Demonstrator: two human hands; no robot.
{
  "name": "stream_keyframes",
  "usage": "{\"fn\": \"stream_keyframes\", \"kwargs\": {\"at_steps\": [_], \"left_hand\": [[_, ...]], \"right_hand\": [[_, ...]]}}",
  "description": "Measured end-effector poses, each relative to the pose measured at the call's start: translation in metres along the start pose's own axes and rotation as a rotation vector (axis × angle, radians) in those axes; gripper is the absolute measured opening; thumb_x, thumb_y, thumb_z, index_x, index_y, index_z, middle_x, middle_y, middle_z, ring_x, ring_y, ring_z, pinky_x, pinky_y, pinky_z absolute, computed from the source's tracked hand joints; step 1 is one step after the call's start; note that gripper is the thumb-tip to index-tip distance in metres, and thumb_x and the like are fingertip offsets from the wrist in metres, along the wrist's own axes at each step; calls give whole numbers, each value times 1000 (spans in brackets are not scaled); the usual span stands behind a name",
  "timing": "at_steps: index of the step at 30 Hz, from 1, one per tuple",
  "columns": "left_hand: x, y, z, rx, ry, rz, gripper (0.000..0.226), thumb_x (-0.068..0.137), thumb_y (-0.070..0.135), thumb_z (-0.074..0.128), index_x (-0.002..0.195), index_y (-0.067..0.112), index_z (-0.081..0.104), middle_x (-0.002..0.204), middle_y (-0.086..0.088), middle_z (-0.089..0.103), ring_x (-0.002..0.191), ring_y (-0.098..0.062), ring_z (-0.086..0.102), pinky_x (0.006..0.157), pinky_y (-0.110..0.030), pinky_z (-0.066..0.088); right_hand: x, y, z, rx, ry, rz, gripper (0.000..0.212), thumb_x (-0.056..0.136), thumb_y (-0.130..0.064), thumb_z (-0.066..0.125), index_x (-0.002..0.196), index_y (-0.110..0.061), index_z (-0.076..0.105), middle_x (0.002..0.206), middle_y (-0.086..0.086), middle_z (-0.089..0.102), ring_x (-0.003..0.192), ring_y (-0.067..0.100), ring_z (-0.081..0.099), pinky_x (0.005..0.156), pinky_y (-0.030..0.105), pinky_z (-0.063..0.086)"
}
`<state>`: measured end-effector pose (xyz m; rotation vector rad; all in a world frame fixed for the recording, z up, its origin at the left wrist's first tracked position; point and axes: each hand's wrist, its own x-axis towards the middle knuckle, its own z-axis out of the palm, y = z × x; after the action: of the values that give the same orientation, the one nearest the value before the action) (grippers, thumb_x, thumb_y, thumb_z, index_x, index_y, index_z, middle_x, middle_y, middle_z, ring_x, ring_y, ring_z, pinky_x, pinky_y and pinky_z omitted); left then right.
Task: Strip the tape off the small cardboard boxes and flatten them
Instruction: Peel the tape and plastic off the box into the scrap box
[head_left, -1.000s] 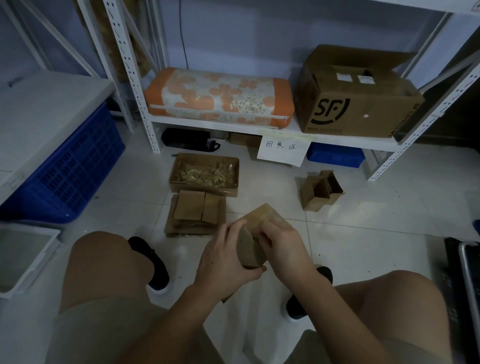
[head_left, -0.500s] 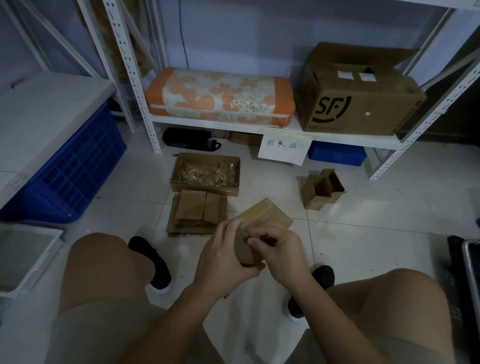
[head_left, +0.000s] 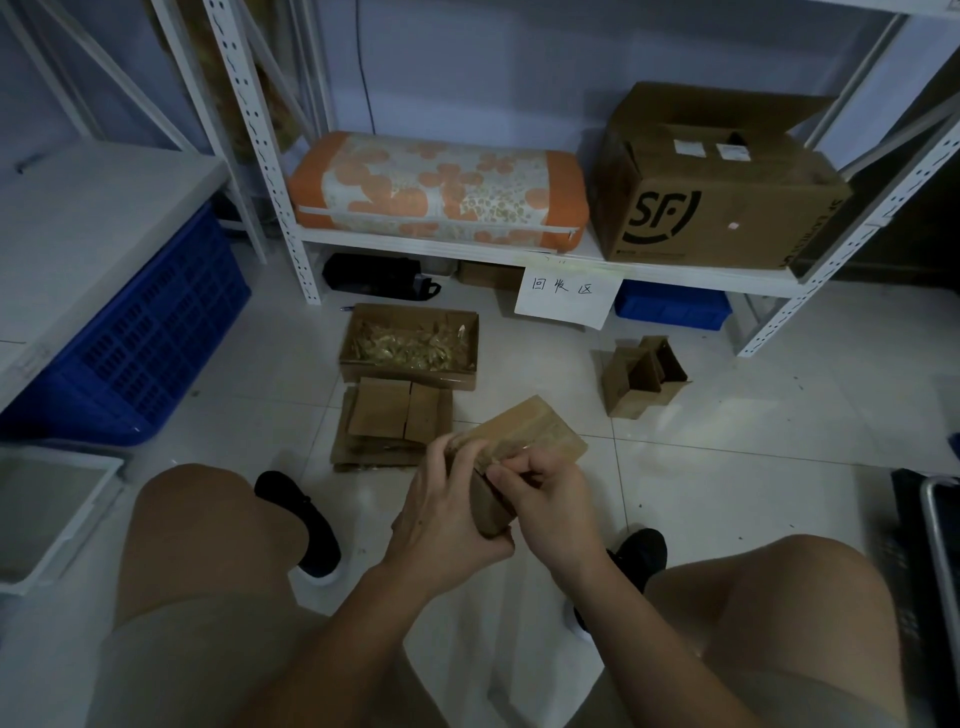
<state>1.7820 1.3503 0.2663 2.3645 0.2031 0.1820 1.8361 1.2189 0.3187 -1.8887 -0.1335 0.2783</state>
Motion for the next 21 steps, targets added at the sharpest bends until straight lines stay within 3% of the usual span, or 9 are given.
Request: {"fn": "stream_keyframes", "kwargs": {"at_steps": [4,8,10,13,16,18,21], "left_hand": [[2,-9,-3,-12,-40,-5,99,63,50,81,145,37,29,146,9,21,125,-18,47,93,-35,51],[3,-13,-7,-65,-103,-30,101,64,48,87,143,36,25,145,14,15,119,-13,47,89,-30,51],[2,-11,-8,-64,-132,-12,101,64,49,87,143,38,24,145,15,13,117,-12,47,90,-30,53],[0,-7,-5,-80,-145,10,99,65,48,87,142,39,26,145,18,13,114,-11,50,88,-30,53],[-1,-4,-4,-104,-129,21,97,66,49,88,141,40,28,144,19,15,113,-8,52,86,-25,52],[-1,-2,-6,-114,-116,24,94,66,48,88,140,41,30,143,20,16,112,-8,53,86,-25,52],[-2,-2,-7,-112,-135,27,94,65,46,87,140,43,31,143,23,16,112,-9,53,87,-31,56]], "right_hand": [[0,-5,-3,1,-27,30,16,96,-17,69,83,-8,70,78,1,71,73,9,66,66,25,54],[10,-5,-7,-104,125,-19,14,99,-20,62,86,-14,61,82,0,68,77,12,66,72,40,59],[15,-5,-10,-210,171,-135,14,99,-17,63,85,-18,58,83,-1,66,78,14,65,71,42,57],[17,-3,-15,-455,65,-372,15,93,-6,61,86,-19,63,81,-10,59,75,6,57,64,27,48],[14,6,-14,-669,-97,-449,18,87,-3,60,97,-14,72,95,0,61,82,17,60,69,29,48],[11,13,-10,-670,-106,-457,23,86,-13,61,102,-13,76,100,3,64,89,22,62,75,30,52],[8,15,-9,-577,-76,-415,29,89,-30,58,100,-13,79,100,-4,64,94,16,60,83,29,51]]}}
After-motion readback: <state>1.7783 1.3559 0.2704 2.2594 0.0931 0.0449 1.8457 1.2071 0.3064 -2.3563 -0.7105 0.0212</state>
